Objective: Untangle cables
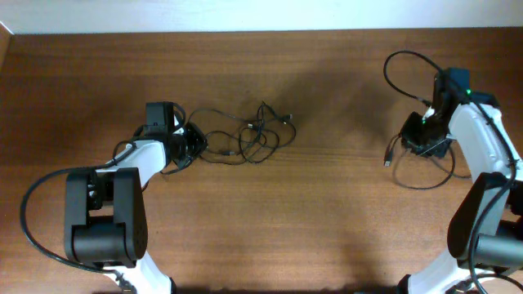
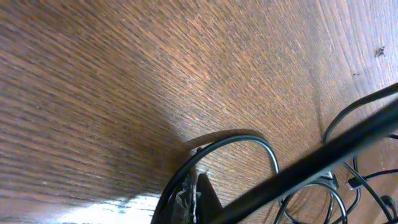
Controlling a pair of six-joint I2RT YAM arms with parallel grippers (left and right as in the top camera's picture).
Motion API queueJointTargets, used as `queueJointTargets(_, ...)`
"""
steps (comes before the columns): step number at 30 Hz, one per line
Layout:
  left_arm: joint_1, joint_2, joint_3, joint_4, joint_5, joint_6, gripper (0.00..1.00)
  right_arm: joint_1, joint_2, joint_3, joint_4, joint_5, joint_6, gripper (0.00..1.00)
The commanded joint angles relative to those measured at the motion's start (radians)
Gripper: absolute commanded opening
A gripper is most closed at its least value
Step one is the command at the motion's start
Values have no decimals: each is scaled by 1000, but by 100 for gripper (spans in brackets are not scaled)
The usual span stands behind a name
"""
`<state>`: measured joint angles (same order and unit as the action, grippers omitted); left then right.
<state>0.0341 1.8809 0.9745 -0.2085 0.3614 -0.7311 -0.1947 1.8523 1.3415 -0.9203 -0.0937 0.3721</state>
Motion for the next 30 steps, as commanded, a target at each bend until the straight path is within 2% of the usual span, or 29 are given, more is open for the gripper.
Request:
queueJointTargets(1, 10, 32, -27, -17, -89, -10, 0, -2, -5, -79, 84, -46, 2, 33)
queueJointTargets(4, 10, 32, -27, -14, -88, -10, 0, -2, -3, -120, 133, -46, 2, 35)
queueJointTargets(6, 10, 32, -27, -13, -88, -10, 1, -2, -3, -160, 170, -46, 2, 43)
queueJointTargets(8, 10, 32, -27, -13, -88, -10, 1, -1, -3, -195, 204, -46, 2, 55)
queueJointTargets(11, 10, 32, -27, -11, -88, -10, 1, -1, -2, -250, 254, -36, 2, 64)
queueJointTargets(14, 10, 32, -27, -10, -88, -10, 1, -1, 2, -272, 245, 130, 11, 72)
queueJointTargets(16, 10, 32, -27, -10, -89, -10, 1, -1, 2, -272, 212, 250, 79, 75)
queueJointTargets(19, 10, 32, -27, -10, -89, -10, 1, -1, 2, -272, 200, 302, 77, 77)
queueJointTargets(21, 10, 32, -27, -10, -89, -10, 1, -2, 2, -271, 191, 343, 76, 83)
queueJointTargets(23, 10, 32, -27, -10, -89, -10, 1, -2, 2, -238, 151, 338, 77, 85)
queueJointTargets(28, 10, 32, -27, -6, -89, -10, 2, -1, 2, 27, -71, 220, 44, 89)
queueJointTargets(30, 10, 32, -27, -6, -89, -10, 2, -1, 2, 97, -108, 169, 42, 91)
